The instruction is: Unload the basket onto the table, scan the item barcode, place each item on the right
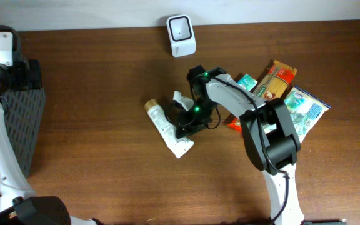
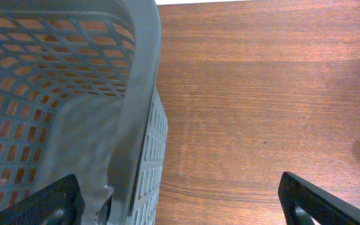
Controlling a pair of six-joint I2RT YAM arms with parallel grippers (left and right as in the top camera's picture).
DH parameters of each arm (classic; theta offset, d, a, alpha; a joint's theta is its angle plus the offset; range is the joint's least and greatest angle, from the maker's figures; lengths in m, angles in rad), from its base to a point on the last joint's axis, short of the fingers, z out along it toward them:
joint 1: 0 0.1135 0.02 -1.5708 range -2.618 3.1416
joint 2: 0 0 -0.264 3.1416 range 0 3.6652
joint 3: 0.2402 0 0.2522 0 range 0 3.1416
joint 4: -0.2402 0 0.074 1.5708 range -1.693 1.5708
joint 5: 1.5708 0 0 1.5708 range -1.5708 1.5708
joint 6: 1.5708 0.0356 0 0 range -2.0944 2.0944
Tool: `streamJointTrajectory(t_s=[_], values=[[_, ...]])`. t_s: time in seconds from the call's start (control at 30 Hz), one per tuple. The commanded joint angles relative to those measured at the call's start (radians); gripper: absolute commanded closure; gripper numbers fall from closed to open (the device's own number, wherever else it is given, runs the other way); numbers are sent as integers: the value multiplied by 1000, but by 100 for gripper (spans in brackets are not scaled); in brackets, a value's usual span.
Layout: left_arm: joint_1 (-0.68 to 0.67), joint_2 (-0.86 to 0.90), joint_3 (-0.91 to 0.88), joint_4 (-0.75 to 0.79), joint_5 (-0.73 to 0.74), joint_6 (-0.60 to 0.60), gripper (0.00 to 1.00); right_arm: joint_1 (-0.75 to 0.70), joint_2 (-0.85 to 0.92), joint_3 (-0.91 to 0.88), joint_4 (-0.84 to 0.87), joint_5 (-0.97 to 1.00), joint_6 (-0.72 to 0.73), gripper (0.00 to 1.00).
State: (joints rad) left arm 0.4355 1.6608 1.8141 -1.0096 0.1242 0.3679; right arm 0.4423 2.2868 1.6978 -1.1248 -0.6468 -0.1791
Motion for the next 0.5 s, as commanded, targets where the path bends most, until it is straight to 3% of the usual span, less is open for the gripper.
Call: streamJointTrajectory(t_s=[0.0,0.27,0.4,0.47], values=[[6,0,4,-1,7,16,1,-1,-21,-2,4,81,1,55],[6,0,4,-1,7,16,1,1,-37,172,-155,83,-26,35],[6,0,4,-1,7,16,1,40,-35,138,-158,80,-26,4],[6,0,4,-1,7,16,1,63,-34,93,-111,80,-26,1]])
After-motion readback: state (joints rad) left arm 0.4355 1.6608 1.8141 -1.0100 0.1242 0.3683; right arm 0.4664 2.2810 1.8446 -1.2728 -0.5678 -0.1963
